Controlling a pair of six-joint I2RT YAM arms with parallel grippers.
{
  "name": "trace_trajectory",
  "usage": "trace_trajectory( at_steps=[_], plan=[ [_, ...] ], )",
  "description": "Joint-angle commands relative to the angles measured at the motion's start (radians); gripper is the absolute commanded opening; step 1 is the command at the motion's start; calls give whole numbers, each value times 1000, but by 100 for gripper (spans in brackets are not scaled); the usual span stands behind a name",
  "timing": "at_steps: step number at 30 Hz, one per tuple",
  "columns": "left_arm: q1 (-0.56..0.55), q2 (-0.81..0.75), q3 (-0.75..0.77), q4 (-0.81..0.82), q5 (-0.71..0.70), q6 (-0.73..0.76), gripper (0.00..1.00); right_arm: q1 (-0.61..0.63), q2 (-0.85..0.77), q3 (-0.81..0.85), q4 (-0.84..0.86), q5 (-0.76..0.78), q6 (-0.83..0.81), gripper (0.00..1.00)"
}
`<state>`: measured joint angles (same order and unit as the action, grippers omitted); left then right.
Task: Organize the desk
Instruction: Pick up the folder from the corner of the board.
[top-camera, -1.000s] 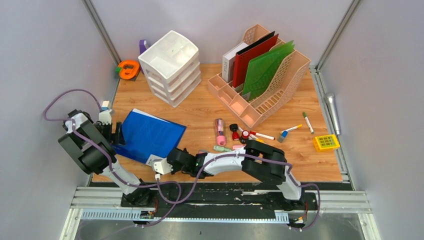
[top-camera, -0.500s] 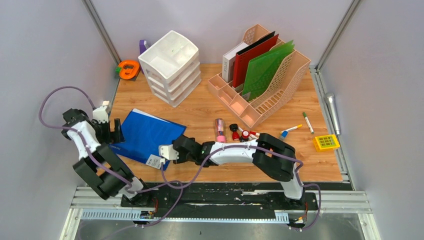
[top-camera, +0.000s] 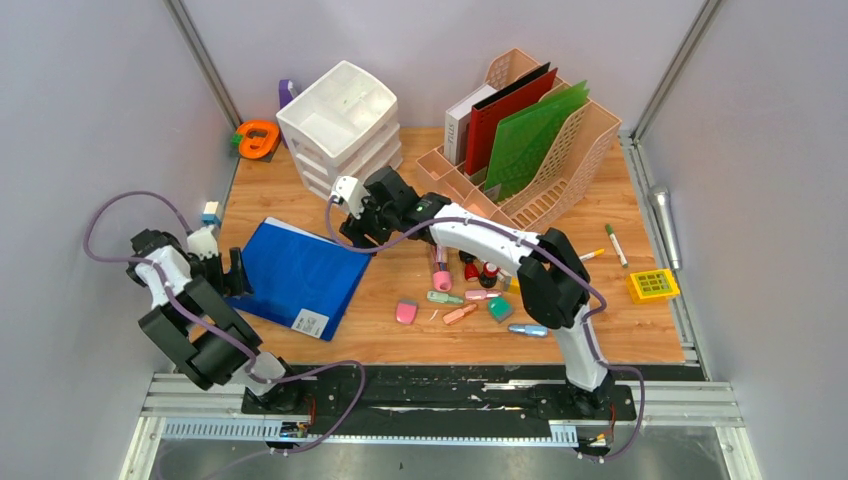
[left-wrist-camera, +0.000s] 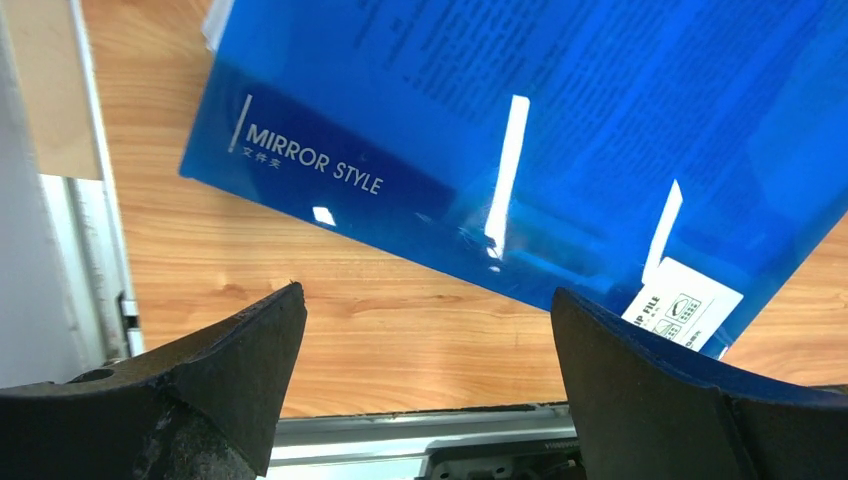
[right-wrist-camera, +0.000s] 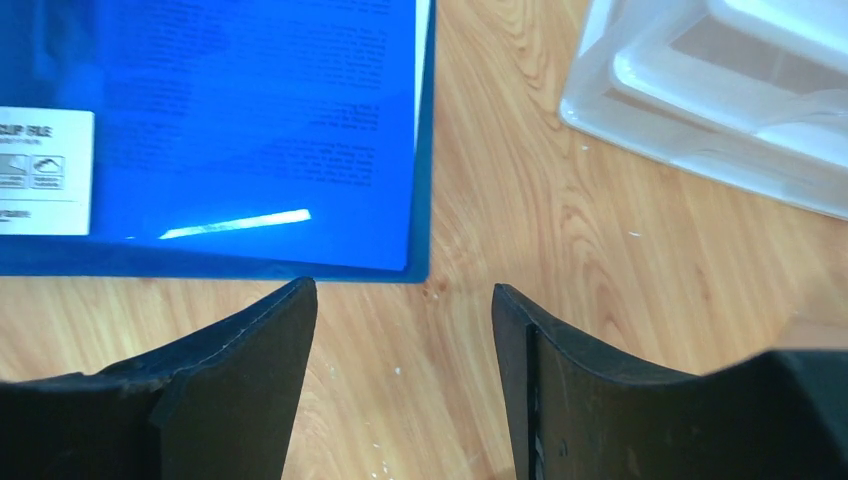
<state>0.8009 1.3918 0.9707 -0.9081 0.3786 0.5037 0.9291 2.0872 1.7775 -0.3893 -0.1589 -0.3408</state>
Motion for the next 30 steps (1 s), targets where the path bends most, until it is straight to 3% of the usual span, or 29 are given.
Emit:
trace_trajectory(
  at_steps=[1, 6, 11, 22, 30],
  plan=[
    [30, 90, 35, -41, 38, 46, 100, -40, 90, 98, -75, -234, 163, 67],
    [48, 139, 2, 7, 12, 79, 100, -95, 185, 210, -76, -402, 280, 77],
    [61, 218, -2, 44, 28, 83, 100, -114, 276, 286, -81, -449, 333, 82],
    [61, 371, 50, 104, 129, 81, 100, -142, 393, 330, -83, -529, 449, 82],
    [61, 422, 104, 113, 219, 76, 100, -133, 401, 248, -48, -599, 526, 79]
  ],
)
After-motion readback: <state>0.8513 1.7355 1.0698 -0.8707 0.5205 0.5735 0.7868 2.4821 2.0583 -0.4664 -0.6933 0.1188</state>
